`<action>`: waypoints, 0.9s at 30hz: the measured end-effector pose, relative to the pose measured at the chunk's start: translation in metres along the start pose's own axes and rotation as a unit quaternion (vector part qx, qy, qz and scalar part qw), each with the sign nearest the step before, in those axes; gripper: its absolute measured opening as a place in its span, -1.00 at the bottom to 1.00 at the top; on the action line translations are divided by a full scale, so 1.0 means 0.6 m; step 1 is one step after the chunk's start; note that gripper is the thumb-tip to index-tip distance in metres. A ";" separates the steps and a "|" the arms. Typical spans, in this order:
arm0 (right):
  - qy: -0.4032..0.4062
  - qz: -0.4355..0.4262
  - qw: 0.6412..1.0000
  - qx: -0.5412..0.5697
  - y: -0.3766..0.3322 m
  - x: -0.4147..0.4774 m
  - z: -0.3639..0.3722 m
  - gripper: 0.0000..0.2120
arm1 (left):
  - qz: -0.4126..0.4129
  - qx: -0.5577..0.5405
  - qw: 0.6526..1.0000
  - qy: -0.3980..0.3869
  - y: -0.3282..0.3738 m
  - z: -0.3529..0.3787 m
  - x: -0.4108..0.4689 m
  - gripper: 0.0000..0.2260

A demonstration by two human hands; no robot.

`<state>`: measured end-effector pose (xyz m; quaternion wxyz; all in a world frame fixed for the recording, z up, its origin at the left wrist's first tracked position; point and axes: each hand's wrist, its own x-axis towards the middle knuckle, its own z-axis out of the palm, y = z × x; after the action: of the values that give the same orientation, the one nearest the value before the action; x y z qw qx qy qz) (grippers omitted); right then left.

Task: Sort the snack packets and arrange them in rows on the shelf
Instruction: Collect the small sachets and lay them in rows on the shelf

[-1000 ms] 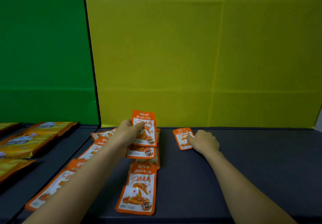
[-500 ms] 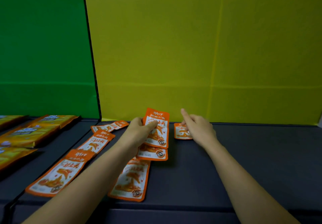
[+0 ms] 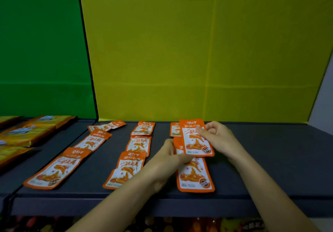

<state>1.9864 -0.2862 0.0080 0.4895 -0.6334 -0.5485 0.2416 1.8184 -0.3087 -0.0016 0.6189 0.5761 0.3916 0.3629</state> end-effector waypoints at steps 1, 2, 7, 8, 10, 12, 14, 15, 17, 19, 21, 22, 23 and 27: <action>0.000 0.010 1.000 0.024 0.003 0.000 -0.006 -0.83 | 0.006 0.027 1.000 0.005 -0.006 -0.003 -0.004 -0.71; 0.001 0.020 0.998 0.053 0.005 0.002 -0.011 -0.84 | 0.010 0.062 0.998 0.013 -0.011 -0.007 -0.005 -0.68; 0.044 0.041 0.993 0.099 0.006 0.026 -0.013 -0.83 | 0.038 0.247 0.966 0.071 -0.017 -0.024 0.003 -0.63; 0.047 0.041 0.993 0.099 0.003 0.032 -0.006 -0.81 | 0.041 0.280 0.956 0.072 -0.015 -0.024 0.003 -0.61; 0.049 0.037 0.993 0.099 -0.004 0.041 0.012 -0.80 | 0.036 0.345 0.936 0.066 -0.009 -0.025 0.006 -0.58; 0.042 0.040 0.994 0.096 -0.007 0.050 0.032 -0.79 | 0.023 0.411 0.910 0.058 -0.003 -0.025 0.009 -0.53; 0.043 0.051 0.994 0.086 -0.002 0.057 0.051 -0.78 | 0.022 0.476 0.878 0.051 -0.003 -0.025 0.014 -0.52; 0.045 0.058 0.995 0.072 0.003 0.059 0.059 -0.77 | 0.026 0.501 0.864 0.049 -0.005 -0.025 0.016 -0.53; 0.039 0.071 0.997 0.019 0.014 0.060 0.073 -0.71 | 0.033 0.538 0.841 0.049 -0.010 -0.024 0.020 -0.57; 0.023 0.073 0.997 -0.024 0.020 0.060 0.080 -0.64 | 0.035 0.564 0.823 0.052 -0.015 -0.022 0.022 -0.59; 0.020 0.063 0.997 -0.050 0.022 0.060 0.083 -0.60 | 0.040 0.580 0.811 0.059 -0.018 -0.020 0.022 -0.60; 0.022 0.060 0.996 -0.066 0.023 0.060 0.084 -0.58 | 0.045 0.587 0.806 0.065 -0.020 -0.018 0.022 -0.60; 0.024 0.056 0.994 -0.089 0.023 0.059 0.084 -0.57 | 0.051 0.592 0.801 0.071 -0.021 -0.017 0.022 -0.60; 0.027 0.040 0.977 -0.208 0.022 0.052 0.081 -0.55 | 0.069 0.599 0.793 0.086 -0.023 -0.016 0.018 -0.62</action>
<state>1.9604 -0.2386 -0.0163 0.3515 -0.7492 -0.5475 0.1240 1.8144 -0.2959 -0.0161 0.0869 0.8234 0.5417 0.1451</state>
